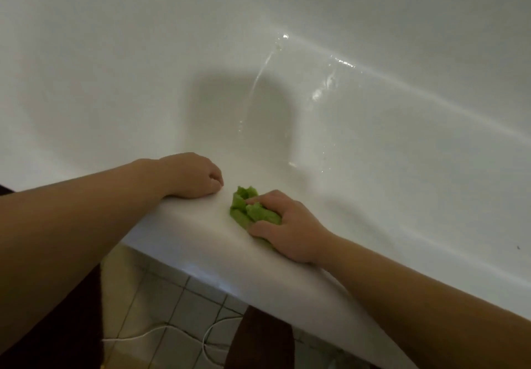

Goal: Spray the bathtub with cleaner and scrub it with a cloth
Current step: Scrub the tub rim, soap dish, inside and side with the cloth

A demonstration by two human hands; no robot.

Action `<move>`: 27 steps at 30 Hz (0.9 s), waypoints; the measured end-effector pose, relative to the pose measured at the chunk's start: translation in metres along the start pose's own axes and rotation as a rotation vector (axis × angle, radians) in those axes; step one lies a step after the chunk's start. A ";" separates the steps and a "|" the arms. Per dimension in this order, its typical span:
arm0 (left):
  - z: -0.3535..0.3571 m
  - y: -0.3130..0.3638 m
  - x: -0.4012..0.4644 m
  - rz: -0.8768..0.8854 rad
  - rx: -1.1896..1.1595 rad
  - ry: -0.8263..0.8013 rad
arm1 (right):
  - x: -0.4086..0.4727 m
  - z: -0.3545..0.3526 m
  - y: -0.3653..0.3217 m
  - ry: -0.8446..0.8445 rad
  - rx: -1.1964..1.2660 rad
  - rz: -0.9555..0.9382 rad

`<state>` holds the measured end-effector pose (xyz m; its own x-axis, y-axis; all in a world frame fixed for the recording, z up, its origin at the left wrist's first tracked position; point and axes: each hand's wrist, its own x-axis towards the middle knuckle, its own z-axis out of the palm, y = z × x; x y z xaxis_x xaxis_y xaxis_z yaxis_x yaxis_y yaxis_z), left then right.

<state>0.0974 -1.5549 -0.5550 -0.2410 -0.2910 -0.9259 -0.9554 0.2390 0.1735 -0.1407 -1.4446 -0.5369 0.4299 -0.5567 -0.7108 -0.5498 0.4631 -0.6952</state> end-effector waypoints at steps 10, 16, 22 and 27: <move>-0.012 -0.032 -0.007 0.009 -0.093 -0.032 | 0.055 -0.014 0.083 0.069 -0.102 0.331; -0.015 -0.046 0.009 -0.014 -0.066 -0.033 | 0.116 -0.007 0.112 0.151 -0.195 0.442; -0.025 -0.065 -0.011 -0.035 -0.018 0.017 | 0.099 0.014 0.017 0.071 -0.088 0.215; -0.030 -0.085 -0.054 -0.093 -0.007 0.205 | 0.041 0.023 -0.054 -0.008 0.060 -0.026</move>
<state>0.1864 -1.5874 -0.5092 -0.1808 -0.4937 -0.8506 -0.9761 0.1964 0.0935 -0.0769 -1.4762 -0.5312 0.4495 -0.5638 -0.6929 -0.4942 0.4892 -0.7186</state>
